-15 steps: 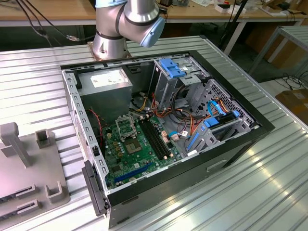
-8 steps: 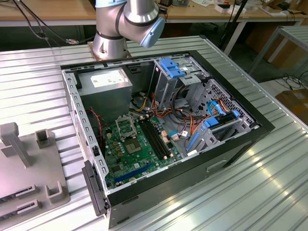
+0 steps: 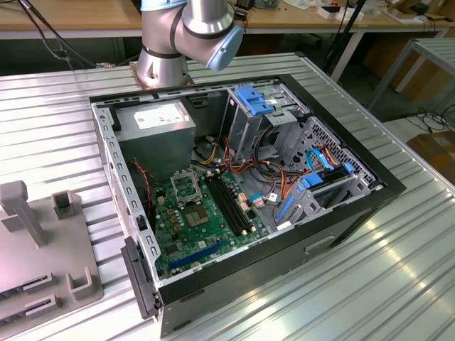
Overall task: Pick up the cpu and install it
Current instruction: 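Pick up the cpu and move it towards the insertion slot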
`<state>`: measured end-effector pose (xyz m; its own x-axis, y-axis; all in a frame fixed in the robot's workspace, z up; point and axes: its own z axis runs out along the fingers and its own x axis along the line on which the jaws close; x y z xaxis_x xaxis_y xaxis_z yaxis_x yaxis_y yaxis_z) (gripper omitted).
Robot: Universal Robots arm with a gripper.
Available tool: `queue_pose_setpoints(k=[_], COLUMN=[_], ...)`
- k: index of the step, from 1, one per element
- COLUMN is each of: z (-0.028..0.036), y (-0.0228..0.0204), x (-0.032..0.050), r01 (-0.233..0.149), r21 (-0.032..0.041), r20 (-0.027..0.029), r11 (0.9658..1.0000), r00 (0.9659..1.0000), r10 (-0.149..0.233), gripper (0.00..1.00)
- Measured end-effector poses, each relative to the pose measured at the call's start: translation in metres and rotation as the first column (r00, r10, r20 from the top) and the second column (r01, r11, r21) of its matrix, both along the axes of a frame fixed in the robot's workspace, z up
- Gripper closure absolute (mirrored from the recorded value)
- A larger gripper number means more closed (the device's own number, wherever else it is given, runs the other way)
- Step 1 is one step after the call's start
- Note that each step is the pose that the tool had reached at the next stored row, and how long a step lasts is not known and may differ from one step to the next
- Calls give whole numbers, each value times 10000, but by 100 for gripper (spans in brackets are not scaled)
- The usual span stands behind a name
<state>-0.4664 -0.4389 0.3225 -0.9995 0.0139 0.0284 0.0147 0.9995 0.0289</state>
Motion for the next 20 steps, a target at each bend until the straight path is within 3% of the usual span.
queue_pose_setpoints(k=[7,13,14,20], z=[-113,-121,-121,-122], y=[13,13,13,13], x=[-6,-6,-6,-6], r01=[-7,-7,-7,-7], r21=[-10,-10,-10,-10], r20=[0,0,0,0], r11=[10000,10000,10000,10000], r00=[10000,10000,10000,10000], r10=[7,7,7,7], gripper=[54,53,47,47])
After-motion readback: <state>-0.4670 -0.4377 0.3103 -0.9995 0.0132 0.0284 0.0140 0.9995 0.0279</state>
